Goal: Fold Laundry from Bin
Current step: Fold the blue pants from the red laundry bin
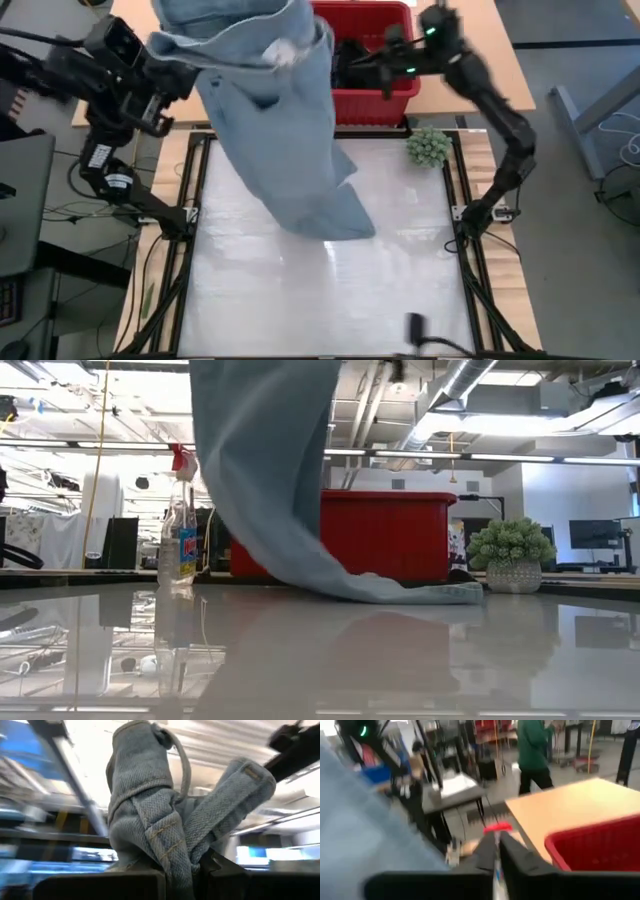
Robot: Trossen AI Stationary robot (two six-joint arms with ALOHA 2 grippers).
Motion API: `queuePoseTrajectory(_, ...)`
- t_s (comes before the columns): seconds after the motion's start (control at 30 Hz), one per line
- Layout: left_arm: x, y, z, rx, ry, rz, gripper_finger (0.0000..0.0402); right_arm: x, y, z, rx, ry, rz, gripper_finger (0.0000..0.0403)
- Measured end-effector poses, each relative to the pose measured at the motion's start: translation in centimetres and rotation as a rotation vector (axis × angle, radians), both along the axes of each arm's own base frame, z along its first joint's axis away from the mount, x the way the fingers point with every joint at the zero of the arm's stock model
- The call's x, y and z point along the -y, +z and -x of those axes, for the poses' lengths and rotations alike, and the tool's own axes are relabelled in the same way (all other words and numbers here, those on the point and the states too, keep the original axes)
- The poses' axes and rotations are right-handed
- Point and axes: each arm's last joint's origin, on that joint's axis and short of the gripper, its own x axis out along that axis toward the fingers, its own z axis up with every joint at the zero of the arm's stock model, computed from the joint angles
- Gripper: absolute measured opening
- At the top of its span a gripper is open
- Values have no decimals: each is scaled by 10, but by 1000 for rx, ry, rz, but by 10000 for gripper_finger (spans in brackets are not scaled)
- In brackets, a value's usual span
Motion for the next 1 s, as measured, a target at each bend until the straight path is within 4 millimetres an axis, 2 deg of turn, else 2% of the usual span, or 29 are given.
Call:
queuePoseTrajectory(0.07,4,-2,-13,12,-69,7,18,3,-12,-23,65,26,-43,18)
queuePoseTrajectory(0.13,6,-4,-23,31,-107,21,18,4,-27,-47,106,36,-111,20)
queuePoseTrajectory(0.2,7,-4,-29,59,-140,43,18,-6,-43,-73,113,86,-163,22)
queuePoseTrajectory(0.37,7,1,-24,145,-122,75,18,-62,-82,-136,47,248,-224,16)
queuePoseTrajectory(0.5,4,2,-21,160,-36,111,18,-111,-90,-159,32,372,-228,16)
queuePoseTrajectory(0.63,-1,4,-14,178,54,158,18,-147,-72,-160,117,467,-224,16)
queuePoseTrajectory(0.73,-6,9,0,221,113,192,18,-158,-46,-146,228,550,-270,16)
queuePoseTrajectory(0.83,-12,13,12,287,171,222,18,-159,-12,-119,369,612,-294,16)
queuePoseTrajectory(1.0,-24,14,17,309,252,224,18,-158,40,-64,602,646,-331,16)
